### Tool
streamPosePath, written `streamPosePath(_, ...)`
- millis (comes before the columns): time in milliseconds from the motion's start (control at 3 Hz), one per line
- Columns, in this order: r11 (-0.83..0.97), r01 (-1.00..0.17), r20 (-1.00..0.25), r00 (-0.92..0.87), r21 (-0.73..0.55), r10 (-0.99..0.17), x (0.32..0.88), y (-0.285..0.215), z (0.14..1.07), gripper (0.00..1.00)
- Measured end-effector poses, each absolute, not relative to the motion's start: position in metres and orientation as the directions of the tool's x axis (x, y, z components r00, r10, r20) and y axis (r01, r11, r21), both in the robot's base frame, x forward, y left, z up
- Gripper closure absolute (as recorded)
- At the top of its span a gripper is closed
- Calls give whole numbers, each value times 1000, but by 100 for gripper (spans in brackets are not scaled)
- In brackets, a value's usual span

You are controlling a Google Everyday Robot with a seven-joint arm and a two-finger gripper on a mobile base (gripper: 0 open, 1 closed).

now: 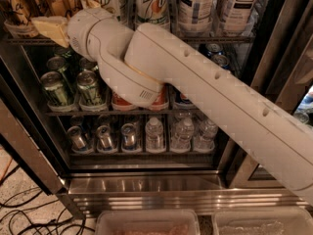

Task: Pick orange can from top shelf of fridge

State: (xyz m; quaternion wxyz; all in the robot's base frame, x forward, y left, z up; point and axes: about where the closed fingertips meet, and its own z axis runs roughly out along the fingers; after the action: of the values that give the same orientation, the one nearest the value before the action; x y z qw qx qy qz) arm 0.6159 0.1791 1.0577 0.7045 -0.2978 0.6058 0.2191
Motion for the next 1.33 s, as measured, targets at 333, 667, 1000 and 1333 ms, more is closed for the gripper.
streamPosePath(333,718,-679,-984,168,-156,-55,623,188,1059,23)
streamPosePath(667,723,-679,-987,159,-129,-28,629,187,1066,24)
streamPosePath(1000,728,-676,-988,154,-110,-7,632,186,1071,34)
streamPosePath(1333,728,-676,-988,154,-110,-7,632,186,1071,58)
